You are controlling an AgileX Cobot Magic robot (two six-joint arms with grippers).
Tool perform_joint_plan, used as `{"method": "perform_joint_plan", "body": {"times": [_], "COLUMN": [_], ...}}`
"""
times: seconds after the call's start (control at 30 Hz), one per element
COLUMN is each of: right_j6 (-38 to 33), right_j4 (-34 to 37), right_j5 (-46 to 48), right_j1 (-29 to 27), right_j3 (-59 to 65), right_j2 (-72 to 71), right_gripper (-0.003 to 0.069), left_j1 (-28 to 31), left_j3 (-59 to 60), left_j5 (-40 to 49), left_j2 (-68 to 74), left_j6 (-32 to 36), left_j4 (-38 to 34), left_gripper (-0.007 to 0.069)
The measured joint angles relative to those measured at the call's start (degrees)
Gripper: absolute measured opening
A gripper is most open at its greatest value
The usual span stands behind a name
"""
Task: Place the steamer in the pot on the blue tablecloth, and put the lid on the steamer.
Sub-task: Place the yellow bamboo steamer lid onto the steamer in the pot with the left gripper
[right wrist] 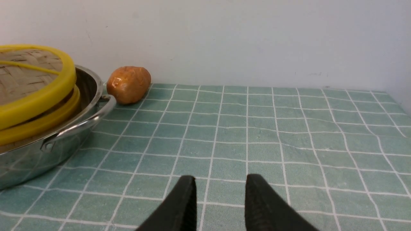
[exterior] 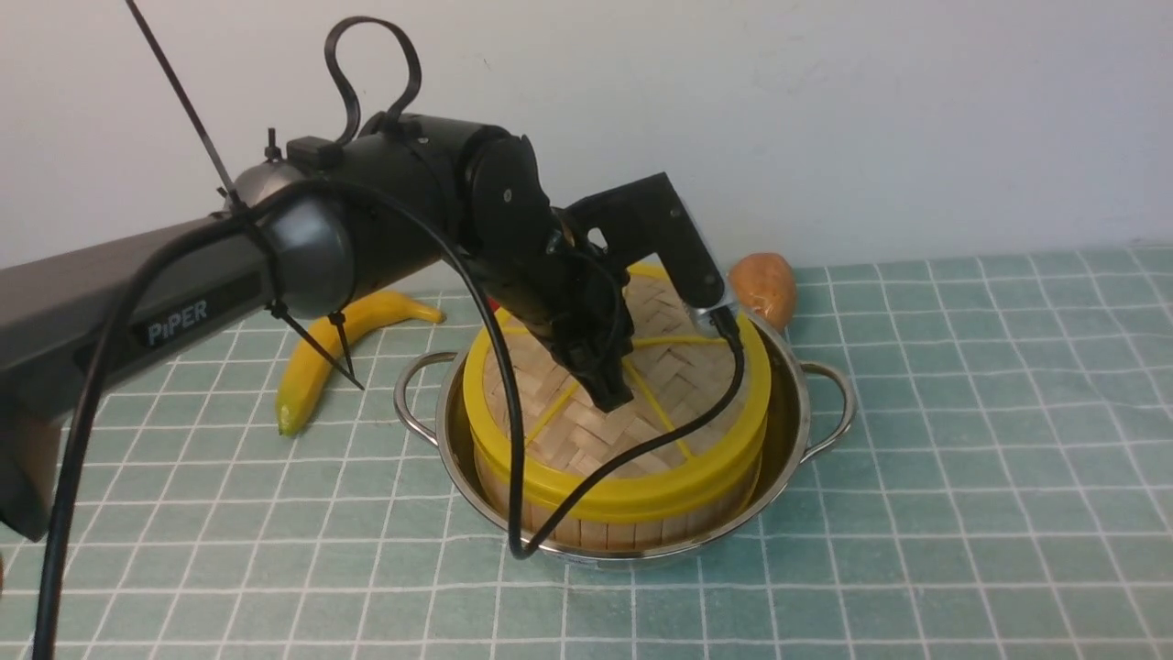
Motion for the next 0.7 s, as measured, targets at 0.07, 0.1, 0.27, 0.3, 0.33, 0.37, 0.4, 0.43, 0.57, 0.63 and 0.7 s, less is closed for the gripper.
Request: {"method": "perform_joint_plan", "body": {"times": [0.07, 0.1, 0.27, 0.3, 0.33, 0.37, 0.4, 0.43, 0.57, 0.63, 0.7], "right_j6": [0.0, 0.0, 0.0, 0.0, 0.0, 0.0, 0.0, 0.0, 0.0, 0.0, 0.0], "right_j4": [0.0, 0.0, 0.0, 0.0, 0.0, 0.0, 0.0, 0.0, 0.0, 0.0, 0.0], "right_j5": [0.0, 0.0, 0.0, 0.0, 0.0, 0.0, 0.0, 0.0, 0.0, 0.0, 0.0], "right_j1": [0.0, 0.0, 0.0, 0.0, 0.0, 0.0, 0.0, 0.0, 0.0, 0.0, 0.0], "right_j3": [0.0, 0.0, 0.0, 0.0, 0.0, 0.0, 0.0, 0.0, 0.0, 0.0, 0.0], "right_j2": [0.0, 0.0, 0.0, 0.0, 0.0, 0.0, 0.0, 0.0, 0.0, 0.0, 0.0], "right_gripper": [0.0240, 0.0240, 0.0240, 0.0240, 0.0240, 0.0240, 0.0240, 0.0240, 0.0240, 0.0240, 0.0240], "left_j1": [0.0, 0.0, 0.0, 0.0, 0.0, 0.0, 0.0, 0.0, 0.0, 0.0, 0.0], "left_j3": [0.0, 0.0, 0.0, 0.0, 0.0, 0.0, 0.0, 0.0, 0.0, 0.0, 0.0], "left_j5": [-0.1, 0.0, -1.1, -1.1, -1.1, -1.1, -1.0, -0.7, -0.4, -0.1, -0.1], "left_j2": [0.0, 0.0, 0.0, 0.0, 0.0, 0.0, 0.0, -0.1, -1.3, -3.8, -8.7], "left_j6": [0.0, 0.0, -0.1, -0.1, -0.1, -0.1, -0.1, -0.2, -0.7, -2.2, -6.5], "left_j4": [-0.1, -0.1, 0.4, 0.5, 0.5, 0.5, 0.5, 0.5, 1.6, 3.9, 9.0], "left_gripper": [0.0129, 0.0132, 0.0266, 0.0300, 0.0332, 0.0332, 0.0377, 0.0426, 0.0477, 0.0496, 0.0502]}}
